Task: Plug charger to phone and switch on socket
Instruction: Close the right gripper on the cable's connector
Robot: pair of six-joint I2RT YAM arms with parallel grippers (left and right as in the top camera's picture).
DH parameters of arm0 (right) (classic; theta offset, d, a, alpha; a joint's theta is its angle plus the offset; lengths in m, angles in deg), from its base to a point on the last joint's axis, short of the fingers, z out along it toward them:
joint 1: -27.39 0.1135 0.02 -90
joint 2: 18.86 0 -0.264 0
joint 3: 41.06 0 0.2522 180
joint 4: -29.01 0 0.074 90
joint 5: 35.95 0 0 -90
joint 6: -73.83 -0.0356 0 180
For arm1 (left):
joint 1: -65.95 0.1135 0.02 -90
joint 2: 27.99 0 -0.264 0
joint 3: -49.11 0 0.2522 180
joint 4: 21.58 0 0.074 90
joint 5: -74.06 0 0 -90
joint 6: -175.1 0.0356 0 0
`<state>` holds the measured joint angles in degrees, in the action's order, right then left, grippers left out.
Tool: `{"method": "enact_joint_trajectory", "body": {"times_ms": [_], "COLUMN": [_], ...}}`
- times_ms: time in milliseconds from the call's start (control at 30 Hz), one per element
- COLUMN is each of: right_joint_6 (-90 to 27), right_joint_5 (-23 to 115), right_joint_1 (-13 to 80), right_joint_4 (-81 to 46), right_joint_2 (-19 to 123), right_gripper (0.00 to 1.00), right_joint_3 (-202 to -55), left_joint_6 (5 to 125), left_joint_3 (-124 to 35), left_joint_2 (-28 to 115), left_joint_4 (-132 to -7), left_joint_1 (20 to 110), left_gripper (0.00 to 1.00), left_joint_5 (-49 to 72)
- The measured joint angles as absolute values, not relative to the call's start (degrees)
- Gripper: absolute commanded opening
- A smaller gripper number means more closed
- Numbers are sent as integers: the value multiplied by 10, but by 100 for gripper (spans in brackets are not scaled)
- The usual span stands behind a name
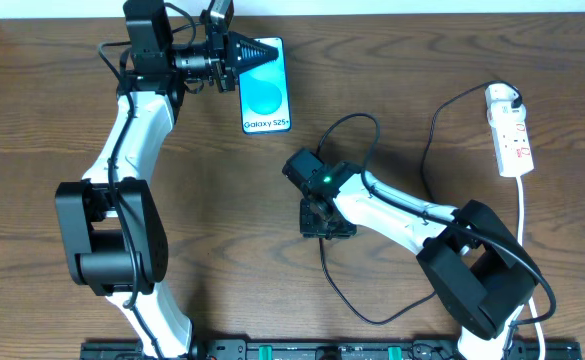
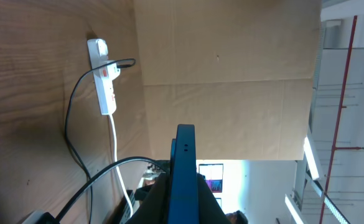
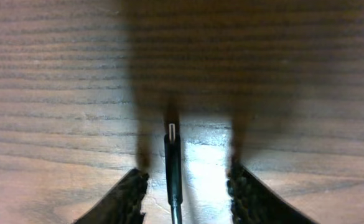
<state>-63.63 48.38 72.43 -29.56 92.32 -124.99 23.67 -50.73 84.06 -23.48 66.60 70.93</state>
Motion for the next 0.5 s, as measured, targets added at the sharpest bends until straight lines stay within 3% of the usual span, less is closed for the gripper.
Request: {"method": "enact_joint_trajectory", "body": {"times_ms": [300,500], "right_joint_6": [-641,-641], "right_joint_5": [480,474], "right_joint_1": [724,724], "right_joint_4": [-295,-288], "right_joint_2": [926,926], "right_gripper": [2,1], "right_joint_3": [-1250,-1250], "left_joint_6": [237,237], "left_joint_3": [-507,-507], "left_joint_2": [841,841], "left_joint_4": [-235,-235], "left_joint_1": [666,666], "left_gripper": [7,7], "left_joint_5": [709,709]}}
